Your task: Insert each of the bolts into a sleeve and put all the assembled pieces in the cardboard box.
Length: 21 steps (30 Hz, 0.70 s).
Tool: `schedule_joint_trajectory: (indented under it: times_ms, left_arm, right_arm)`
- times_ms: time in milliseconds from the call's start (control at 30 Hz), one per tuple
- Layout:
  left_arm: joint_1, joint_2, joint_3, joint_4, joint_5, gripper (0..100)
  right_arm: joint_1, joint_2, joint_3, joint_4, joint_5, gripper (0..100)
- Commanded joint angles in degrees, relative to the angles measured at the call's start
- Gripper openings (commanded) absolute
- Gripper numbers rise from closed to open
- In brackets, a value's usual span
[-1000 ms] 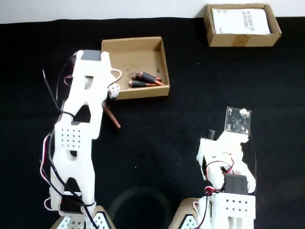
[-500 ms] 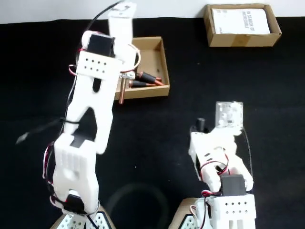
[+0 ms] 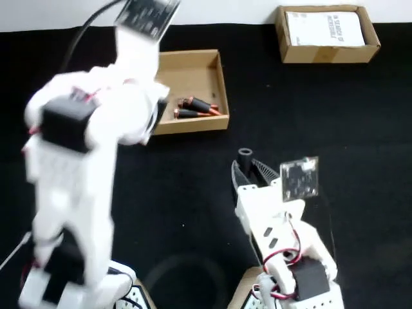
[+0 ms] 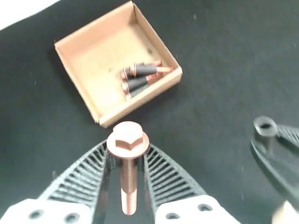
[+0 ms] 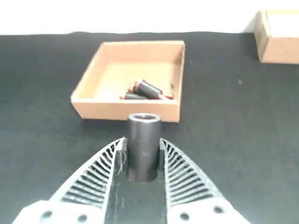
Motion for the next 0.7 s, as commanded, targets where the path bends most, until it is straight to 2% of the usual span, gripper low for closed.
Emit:
schedule_joint_trajectory:
  times_ms: [0, 133, 300, 400, 500, 667]
  left_arm:
    - [1.89, -14.81, 15.78, -5.45, -0.26, 1]
    - [4.0, -24.48, 35.12, -23.38, 0.97, 1]
    - [8.31, -31.78, 58.77, -55.65, 10.2, 1]
    - [9.63, -32.92, 68.26, -71.65, 16.97, 1]
    - [10.42, -32.84, 72.22, -78.86, 21.98, 1]
    - [11.65, -32.84, 72.4, -78.77, 26.99, 1]
  right_arm:
    - [-0.48, -6.02, 4.88, -1.01, 0.62, 0.7]
    - [-0.48, -5.49, 9.71, -7.87, 2.81, 0.7]
    - [-1.01, -4.26, 12.62, -16.13, 2.73, 0.7]
    - [-1.1, -4.26, 12.88, -18.07, 2.73, 0.7]
    - [-0.92, -4.44, 13.32, -20.88, 2.46, 0.7]
    - [-0.92, -4.88, 18.59, -26.68, 2.37, 0.7]
